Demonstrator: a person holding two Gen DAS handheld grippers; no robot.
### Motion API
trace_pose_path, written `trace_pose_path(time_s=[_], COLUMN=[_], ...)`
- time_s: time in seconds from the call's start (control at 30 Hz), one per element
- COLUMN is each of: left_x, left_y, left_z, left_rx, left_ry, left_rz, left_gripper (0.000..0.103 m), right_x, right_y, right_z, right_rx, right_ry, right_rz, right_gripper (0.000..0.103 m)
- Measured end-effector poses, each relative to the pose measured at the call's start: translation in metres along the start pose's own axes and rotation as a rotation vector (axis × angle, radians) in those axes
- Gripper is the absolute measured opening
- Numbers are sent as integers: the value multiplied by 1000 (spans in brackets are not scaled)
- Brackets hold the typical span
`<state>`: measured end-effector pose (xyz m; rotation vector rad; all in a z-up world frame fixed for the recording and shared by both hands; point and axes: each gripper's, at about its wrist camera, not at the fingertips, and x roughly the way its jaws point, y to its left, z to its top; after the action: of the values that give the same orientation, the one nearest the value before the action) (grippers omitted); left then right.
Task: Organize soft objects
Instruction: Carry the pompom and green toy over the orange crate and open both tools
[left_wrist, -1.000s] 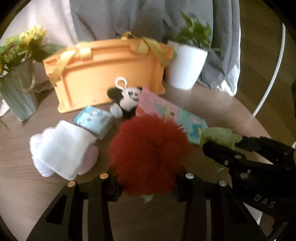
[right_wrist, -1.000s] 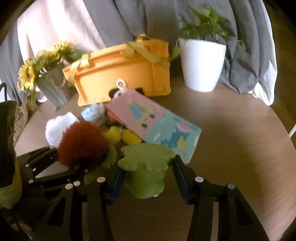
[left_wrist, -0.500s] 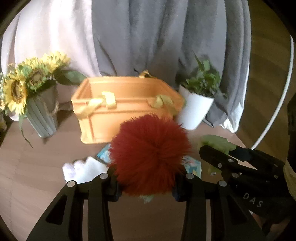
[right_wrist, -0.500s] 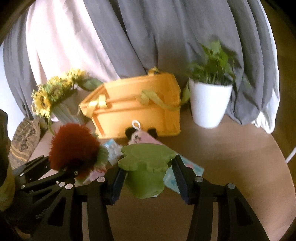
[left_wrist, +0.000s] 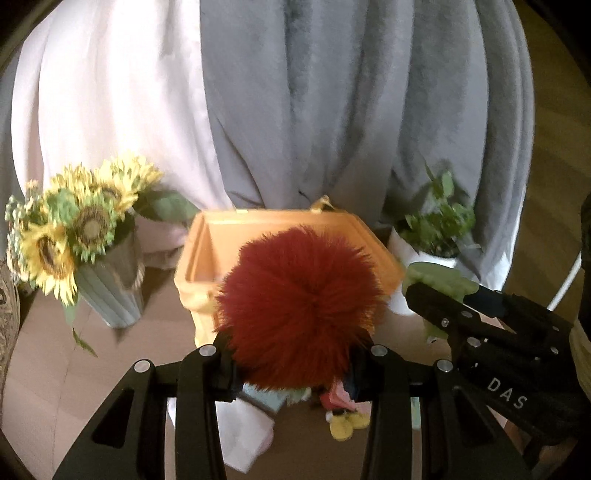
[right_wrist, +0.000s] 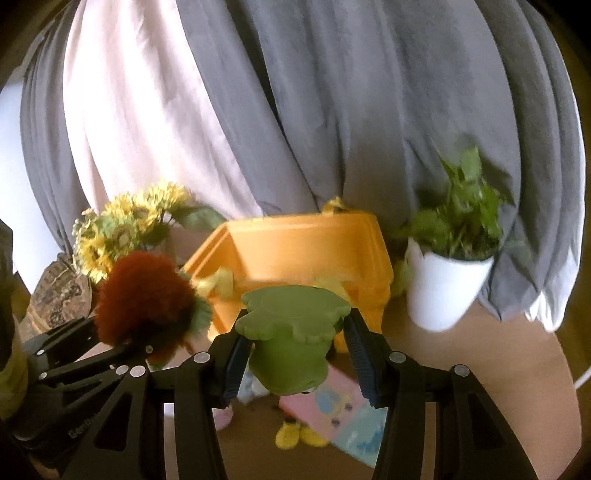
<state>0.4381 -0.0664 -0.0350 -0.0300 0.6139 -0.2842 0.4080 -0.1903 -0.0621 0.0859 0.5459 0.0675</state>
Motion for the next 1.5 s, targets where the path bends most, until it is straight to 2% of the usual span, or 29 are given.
trace_pose_path(time_s=[0.33, 0.5, 0.67, 1.0, 1.03, 1.2, 1.23, 1.33, 1.4, 1.5], left_x=[37, 64, 96, 172, 176, 193, 194, 192, 187, 176], left_y=[22, 29, 37, 51, 51, 53, 53, 55, 54, 53], left_z=[58, 84, 97, 95, 92, 86, 86, 87, 89, 92], left_rx=[29, 38, 48, 58, 68, 85, 85, 76, 75, 76], left_ry=[-44, -25, 32, 227, 242, 332, 339, 345, 331, 297], left_rz=[26, 19, 27, 32, 15, 36, 39, 33, 30, 48], left_gripper=[40, 40, 41, 42, 43, 57, 58, 65, 67, 72], right_x=[45, 74, 105, 187, 194, 216, 217, 220, 219, 213], right_y=[4, 2, -3, -21, -23, -29, -31, -34, -34, -34], right_z=[63, 88, 105, 103, 102, 94, 94, 95, 98, 103], right_rx=[-18, -25, -16, -10, -3, 24, 28, 41, 44, 44], right_ry=[-12, 19, 74, 302, 330, 400, 406, 409, 406, 379], right_rz=[18, 17, 16, 5, 2, 10, 12, 5, 7, 3], right_gripper=[51, 51, 51, 51, 51, 53, 57, 61, 66, 67])
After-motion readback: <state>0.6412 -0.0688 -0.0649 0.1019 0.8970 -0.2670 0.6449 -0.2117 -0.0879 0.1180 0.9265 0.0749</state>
